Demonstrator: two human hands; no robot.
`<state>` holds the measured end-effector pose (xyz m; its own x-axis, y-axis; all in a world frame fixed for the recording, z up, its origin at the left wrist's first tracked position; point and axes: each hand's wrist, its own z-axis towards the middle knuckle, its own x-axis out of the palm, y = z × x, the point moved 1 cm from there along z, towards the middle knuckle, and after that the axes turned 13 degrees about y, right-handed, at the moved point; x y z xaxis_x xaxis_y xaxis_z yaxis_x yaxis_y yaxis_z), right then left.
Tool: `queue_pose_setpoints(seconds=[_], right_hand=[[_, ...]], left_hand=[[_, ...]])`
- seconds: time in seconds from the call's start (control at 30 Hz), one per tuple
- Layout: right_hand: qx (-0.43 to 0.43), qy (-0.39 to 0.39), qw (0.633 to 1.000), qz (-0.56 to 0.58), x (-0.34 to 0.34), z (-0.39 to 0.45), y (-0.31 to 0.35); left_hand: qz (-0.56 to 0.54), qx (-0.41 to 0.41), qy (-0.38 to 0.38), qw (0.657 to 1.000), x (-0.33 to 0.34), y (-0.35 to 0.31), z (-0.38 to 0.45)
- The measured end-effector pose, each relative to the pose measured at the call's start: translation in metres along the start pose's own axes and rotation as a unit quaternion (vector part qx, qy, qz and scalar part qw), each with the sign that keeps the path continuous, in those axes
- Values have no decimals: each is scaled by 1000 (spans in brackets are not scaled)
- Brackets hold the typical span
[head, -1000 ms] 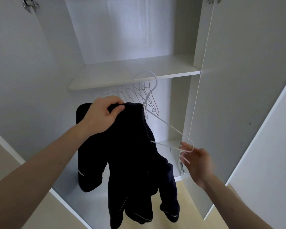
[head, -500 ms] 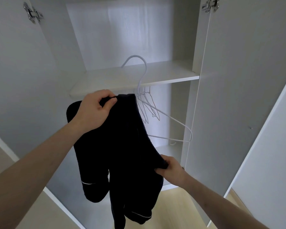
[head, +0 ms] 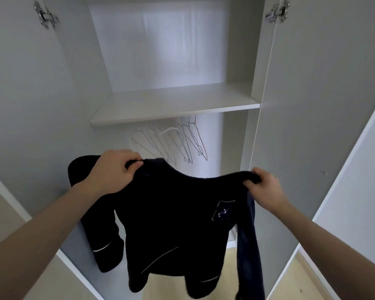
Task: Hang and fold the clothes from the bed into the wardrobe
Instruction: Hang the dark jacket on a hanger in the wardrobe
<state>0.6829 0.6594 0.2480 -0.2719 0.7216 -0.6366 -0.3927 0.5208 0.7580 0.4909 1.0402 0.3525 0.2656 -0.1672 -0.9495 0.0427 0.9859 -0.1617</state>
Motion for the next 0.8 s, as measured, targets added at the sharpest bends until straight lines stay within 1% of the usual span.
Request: queue_pose_setpoints(seconds=[0.1, 0.17, 0.23, 0.3, 0.37, 0.47, 0.57, 0.6, 0.63, 0.67, 0.7, 0.73, 0.77, 0.8], right_hand=[[-40, -29, 998, 41, -8, 6, 50], [-103, -24, 992, 67, -6, 2, 91], [-169, 17, 979, 111, 1, -8, 128], [-230, 91, 957, 154, 11, -22, 153], [-266, 170, 939, 137, 21, -36, 159], [-246, 269, 926, 95, 28, -49, 146], [-216, 345, 913, 21, 22, -51, 126], [-207, 366, 907, 12, 17, -48, 119], [-197, 370, 908, 18, 11, -45, 112], [-184, 346, 920, 26, 4, -40, 104], [-172, 286, 943, 19, -4, -33, 95], [-158, 203, 966, -12, -12, -25, 85], [-146, 121, 980, -55, -18, -18, 74], [-139, 65, 984, -90, -22, -13, 64]], left_hand=[[33, -16, 49, 998, 24, -5, 1], [40, -32, 82, 995, 41, -9, 5], [23, -63, 99, 993, 55, -15, 11], [-26, -110, 90, 989, 63, -21, 17], [-100, -154, 73, 980, 67, -24, 22], [-192, -170, 53, 965, 67, -26, 20], [-246, -165, 36, 955, 64, -27, 18], [-265, -160, 29, 950, 63, -28, 17], [-285, -155, 20, 946, 62, -28, 18], [-308, -149, 10, 940, 60, -29, 18], [-329, -144, -1, 933, 57, -29, 19], [-345, -140, -10, 928, 54, -30, 20], [-357, -136, -17, 924, 51, -32, 20], [-364, -132, -20, 922, 48, -34, 21]])
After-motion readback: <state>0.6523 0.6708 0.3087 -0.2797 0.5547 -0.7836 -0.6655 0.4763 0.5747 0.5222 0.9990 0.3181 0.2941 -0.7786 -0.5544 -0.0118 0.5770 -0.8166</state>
